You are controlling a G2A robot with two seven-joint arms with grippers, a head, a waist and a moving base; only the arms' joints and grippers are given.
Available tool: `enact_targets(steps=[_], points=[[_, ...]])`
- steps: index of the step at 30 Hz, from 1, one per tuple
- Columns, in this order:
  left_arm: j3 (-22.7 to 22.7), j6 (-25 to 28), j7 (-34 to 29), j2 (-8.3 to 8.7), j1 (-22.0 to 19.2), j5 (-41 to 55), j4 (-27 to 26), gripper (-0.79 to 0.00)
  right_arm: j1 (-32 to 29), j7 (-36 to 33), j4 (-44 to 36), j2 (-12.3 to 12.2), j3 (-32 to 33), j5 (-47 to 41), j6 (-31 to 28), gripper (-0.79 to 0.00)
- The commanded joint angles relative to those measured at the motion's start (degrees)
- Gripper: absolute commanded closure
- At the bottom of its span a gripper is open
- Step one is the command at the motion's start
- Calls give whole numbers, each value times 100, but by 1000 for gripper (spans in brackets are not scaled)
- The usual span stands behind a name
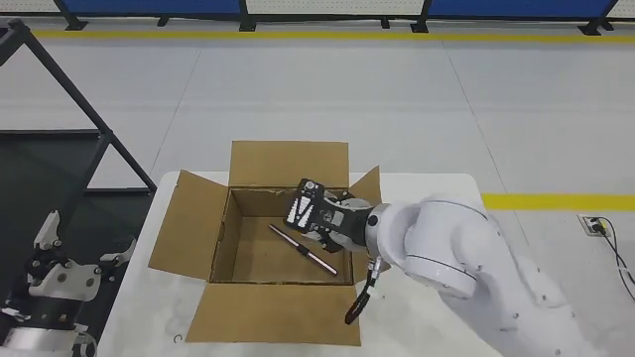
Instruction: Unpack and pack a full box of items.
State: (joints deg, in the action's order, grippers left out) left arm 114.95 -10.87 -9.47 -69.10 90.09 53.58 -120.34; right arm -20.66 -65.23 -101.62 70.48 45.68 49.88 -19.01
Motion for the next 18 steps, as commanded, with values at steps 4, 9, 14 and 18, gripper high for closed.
enact_targets(steps=[4,9,14,18], points=[[49,54,54,-11,56,27,5,-785,912,27,1122,404,-920,-199,335,0],[46,45,49,-13,79,-2,-1,-785,1410,231,2046,855,-1605,-542,601,0],[46,45,49,-13,79,-2,-1,-785,1520,307,2251,957,-1690,-706,549,0],[46,45,49,-13,79,-2,-1,-785,1520,307,2251,957,-1690,-706,549,0]])
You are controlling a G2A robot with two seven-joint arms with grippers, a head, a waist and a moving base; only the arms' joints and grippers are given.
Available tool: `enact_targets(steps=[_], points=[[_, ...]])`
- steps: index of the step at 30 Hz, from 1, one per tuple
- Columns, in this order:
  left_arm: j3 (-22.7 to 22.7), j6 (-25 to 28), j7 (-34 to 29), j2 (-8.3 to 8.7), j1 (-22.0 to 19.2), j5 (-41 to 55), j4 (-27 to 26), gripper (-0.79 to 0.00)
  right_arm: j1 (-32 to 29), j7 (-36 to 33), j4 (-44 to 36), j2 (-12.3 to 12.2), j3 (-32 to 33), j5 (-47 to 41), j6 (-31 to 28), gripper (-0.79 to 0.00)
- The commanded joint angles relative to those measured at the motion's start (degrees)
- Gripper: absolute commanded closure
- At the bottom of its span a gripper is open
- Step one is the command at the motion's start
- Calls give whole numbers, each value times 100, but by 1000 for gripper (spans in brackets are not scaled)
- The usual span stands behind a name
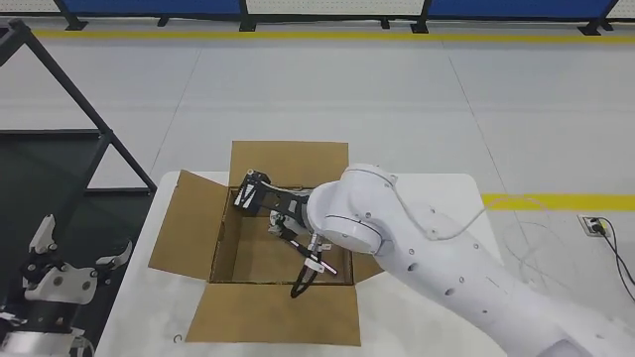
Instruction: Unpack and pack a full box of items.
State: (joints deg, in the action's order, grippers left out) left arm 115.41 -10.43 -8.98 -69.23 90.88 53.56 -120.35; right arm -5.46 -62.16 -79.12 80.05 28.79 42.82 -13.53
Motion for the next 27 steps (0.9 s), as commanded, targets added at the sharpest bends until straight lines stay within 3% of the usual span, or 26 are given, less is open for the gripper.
enact_targets(steps=[1,13,17,27], points=[[0,0,0,0,0,0,0,-785,0,0,1,0,0,0,1,0],[-13,20,9,-3,4,-3,7,-785,0,0,1,0,0,0,1,0],[-39,39,-8,-6,4,-37,34,-785,-162,360,102,6,125,-77,-52,0],[-27,71,39,-22,60,-17,-6,-785,23,460,868,314,-49,-329,-73,0]])
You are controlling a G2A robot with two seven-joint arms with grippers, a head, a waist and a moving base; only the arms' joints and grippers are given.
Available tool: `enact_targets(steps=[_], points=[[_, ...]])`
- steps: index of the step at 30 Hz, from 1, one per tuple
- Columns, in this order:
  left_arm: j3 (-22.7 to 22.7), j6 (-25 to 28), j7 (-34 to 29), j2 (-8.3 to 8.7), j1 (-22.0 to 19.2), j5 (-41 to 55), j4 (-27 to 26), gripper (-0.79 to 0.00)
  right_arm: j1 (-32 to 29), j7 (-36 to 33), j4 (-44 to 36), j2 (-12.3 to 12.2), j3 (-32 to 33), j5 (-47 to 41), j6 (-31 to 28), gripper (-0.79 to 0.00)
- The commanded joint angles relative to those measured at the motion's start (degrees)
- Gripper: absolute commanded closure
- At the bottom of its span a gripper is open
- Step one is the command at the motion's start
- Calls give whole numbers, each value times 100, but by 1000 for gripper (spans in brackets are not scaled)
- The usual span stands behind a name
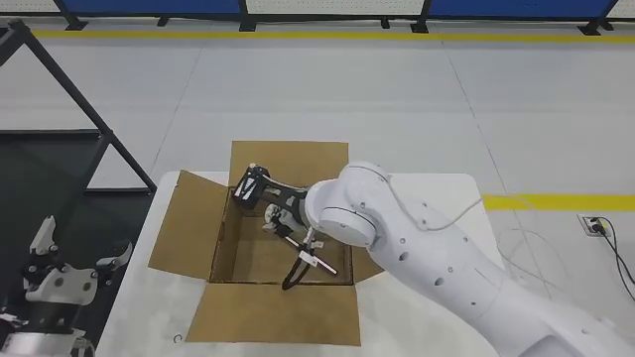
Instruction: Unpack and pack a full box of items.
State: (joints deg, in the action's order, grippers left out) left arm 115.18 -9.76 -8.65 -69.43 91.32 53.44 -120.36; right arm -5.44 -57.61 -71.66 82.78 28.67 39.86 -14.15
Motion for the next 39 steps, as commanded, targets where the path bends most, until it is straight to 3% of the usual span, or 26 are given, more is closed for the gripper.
enact_targets(steps=[1,8,22,32,39], points=[[-4,4,6,-2,16,-5,-5,-785,50,-6,237,90,-90,-73,-56,0],[-4,4,6,-2,16,-5,-5,-785,246,85,1258,532,-506,-321,-231,0],[-4,4,6,-2,16,-5,-5,-785,421,473,3280,1440,-940,-415,110,0],[-4,4,6,-2,16,-5,-5,-785,429,945,4121,1867,-982,-170,704,0],[-4,4,6,-2,16,-5,-5,-785,437,949,4170,1888,-972,-173,723,0]])
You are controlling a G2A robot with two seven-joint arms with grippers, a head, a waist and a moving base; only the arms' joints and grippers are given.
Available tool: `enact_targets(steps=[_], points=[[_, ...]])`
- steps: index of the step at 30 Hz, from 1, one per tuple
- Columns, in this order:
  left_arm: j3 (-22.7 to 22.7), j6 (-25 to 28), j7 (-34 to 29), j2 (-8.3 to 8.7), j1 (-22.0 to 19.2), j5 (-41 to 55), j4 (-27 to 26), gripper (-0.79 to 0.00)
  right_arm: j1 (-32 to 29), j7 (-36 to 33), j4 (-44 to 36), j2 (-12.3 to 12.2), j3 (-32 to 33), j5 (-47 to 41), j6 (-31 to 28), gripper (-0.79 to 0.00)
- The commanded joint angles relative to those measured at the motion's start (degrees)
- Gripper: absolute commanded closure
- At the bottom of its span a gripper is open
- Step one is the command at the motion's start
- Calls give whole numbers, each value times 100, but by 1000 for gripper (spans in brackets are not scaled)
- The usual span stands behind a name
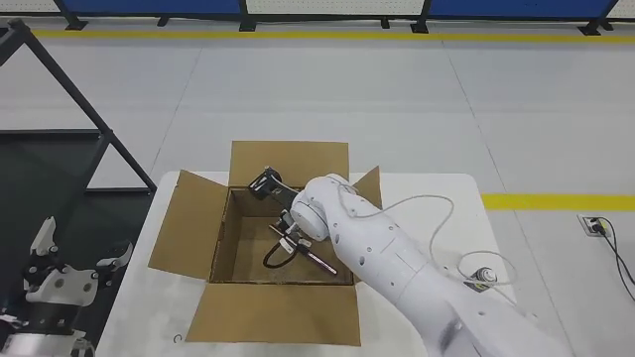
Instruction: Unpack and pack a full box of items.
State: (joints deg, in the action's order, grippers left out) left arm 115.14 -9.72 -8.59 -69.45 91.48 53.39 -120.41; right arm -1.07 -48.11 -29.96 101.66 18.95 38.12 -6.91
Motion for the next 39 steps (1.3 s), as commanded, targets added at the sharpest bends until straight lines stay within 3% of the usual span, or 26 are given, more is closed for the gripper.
enact_targets(steps=[1,15,34,35,36,39], points=[[0,0,0,0,0,0,0,-785,0,0,0,0,0,1,-1,0],[0,0,0,0,0,0,0,-785,-245,-281,184,74,18,487,420,0],[0,0,0,0,0,0,0,-785,-325,-37,982,299,238,646,248,0],[0,0,0,0,0,0,0,-785,-327,-25,1022,310,250,648,236,-58],[0,0,0,0,0,0,0,-785,-328,-15,1058,322,263,646,206,-182],[0,0,0,0,0,0,0,-785,-324,29,1165,354,301,647,143,-265]])
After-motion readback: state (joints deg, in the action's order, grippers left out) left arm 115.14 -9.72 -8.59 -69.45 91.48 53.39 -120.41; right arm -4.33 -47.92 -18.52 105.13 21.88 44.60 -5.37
